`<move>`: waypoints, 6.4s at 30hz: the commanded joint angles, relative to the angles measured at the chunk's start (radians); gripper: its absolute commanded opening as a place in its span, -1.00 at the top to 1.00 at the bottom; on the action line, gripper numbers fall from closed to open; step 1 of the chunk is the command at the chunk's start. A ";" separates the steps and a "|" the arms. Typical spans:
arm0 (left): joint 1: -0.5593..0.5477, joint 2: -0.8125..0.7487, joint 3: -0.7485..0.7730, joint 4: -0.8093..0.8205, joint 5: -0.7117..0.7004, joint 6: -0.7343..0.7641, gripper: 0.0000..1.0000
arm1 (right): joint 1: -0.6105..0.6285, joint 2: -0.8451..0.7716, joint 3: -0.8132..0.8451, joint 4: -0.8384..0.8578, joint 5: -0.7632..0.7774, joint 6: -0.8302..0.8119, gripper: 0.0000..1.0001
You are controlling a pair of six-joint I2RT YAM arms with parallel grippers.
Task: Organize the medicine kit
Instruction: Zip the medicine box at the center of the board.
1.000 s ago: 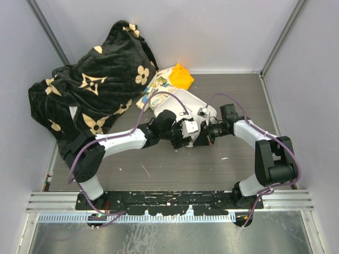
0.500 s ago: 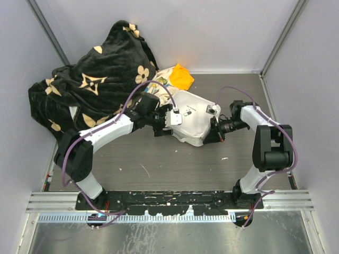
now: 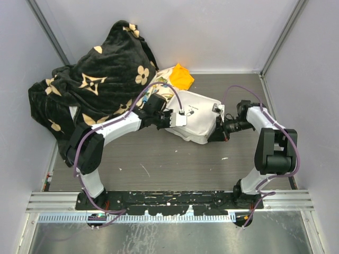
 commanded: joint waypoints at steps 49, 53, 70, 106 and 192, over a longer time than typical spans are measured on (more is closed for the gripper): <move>-0.111 -0.168 -0.117 0.009 -0.192 -0.483 -0.53 | 0.252 -0.389 -0.391 1.130 0.078 1.189 0.75; -0.104 -0.251 -0.183 -0.035 -0.159 -0.446 -0.65 | 0.348 -0.441 -0.441 1.166 0.068 1.161 0.58; -0.054 -0.476 -0.424 0.121 -0.127 -0.622 -0.94 | 0.221 -0.443 -0.193 0.958 0.381 1.025 -0.63; 0.045 0.136 0.191 -0.085 0.308 -0.878 -0.86 | 0.083 -0.230 -0.082 0.150 0.082 0.261 -0.55; 0.288 -0.156 -0.444 0.592 0.472 -0.787 -0.68 | 0.735 -0.456 -0.329 0.768 0.998 0.430 0.92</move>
